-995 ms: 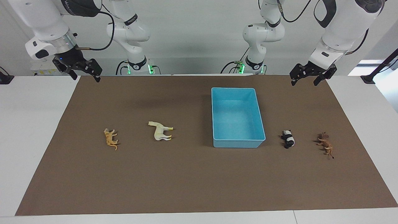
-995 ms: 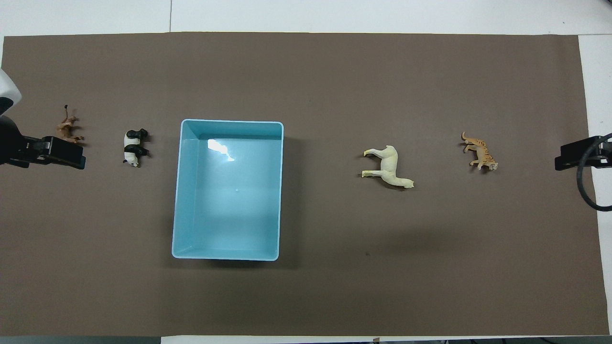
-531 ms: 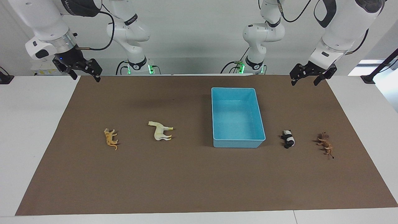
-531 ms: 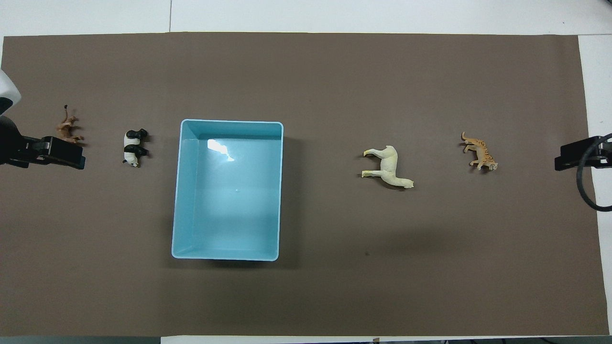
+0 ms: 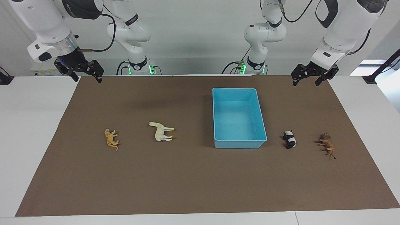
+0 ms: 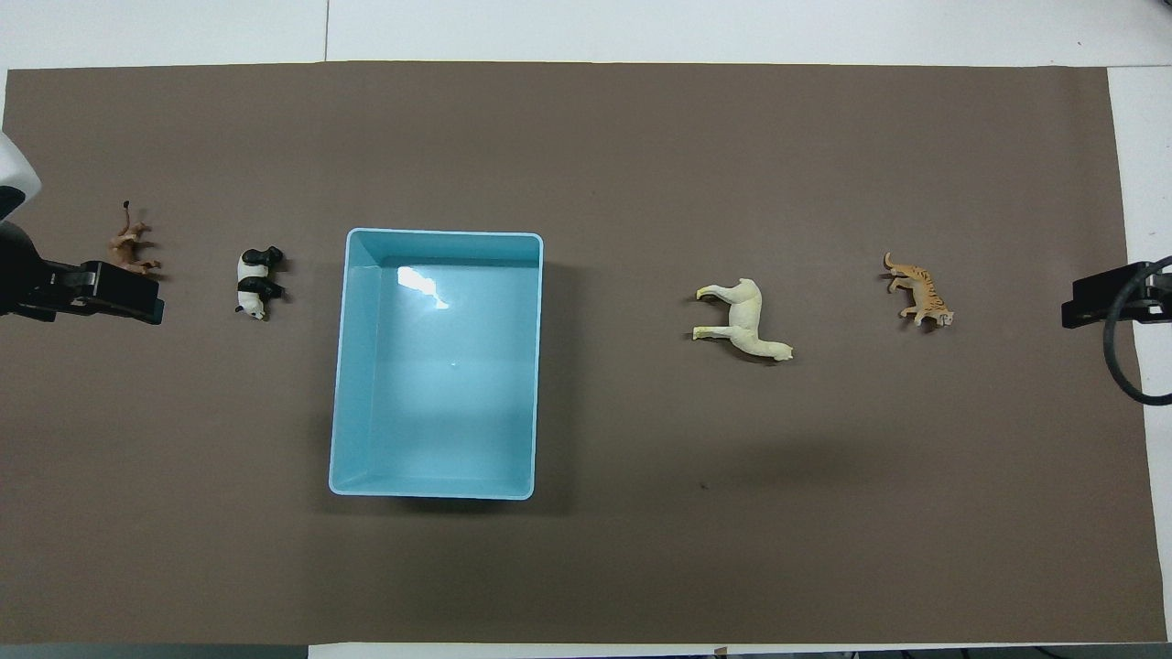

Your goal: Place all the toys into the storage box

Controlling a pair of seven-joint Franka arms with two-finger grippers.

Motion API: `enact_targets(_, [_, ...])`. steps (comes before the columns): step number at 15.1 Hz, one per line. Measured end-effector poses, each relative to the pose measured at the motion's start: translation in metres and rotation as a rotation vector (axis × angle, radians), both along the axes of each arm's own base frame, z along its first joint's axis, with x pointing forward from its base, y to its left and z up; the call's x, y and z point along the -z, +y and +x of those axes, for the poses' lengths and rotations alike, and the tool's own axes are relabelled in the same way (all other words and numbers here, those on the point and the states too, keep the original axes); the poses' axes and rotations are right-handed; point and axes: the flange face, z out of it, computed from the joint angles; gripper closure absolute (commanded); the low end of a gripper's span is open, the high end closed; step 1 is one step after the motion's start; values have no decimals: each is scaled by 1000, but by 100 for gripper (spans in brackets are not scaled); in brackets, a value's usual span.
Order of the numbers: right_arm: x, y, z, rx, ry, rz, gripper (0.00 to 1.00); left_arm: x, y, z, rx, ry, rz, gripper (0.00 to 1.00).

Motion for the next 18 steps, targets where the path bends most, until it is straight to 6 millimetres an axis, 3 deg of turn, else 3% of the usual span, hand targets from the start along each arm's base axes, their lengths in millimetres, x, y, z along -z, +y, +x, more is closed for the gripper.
enact_targets(3, [36, -3, 1, -91, 23, 11, 0, 0, 0, 0, 0, 0, 0, 0])
enact_targets(9, [154, -46, 7, -221, 14, 31, 0, -1, -6, 0, 11, -4, 0, 0])
enact_targets(11, [180, -45, 19, -264, -16, 26, 0, -5, -13, -1, 25, -21, -1, 0])
enact_targets(14, [211, -27, 38, -355, -64, 17, 0, -4, -13, 2, -41, -74, -3, 0])
enact_targets(18, [250, -17, 52, -439, -91, 13, 0, 29, -13, 11, -124, -204, -19, 0])
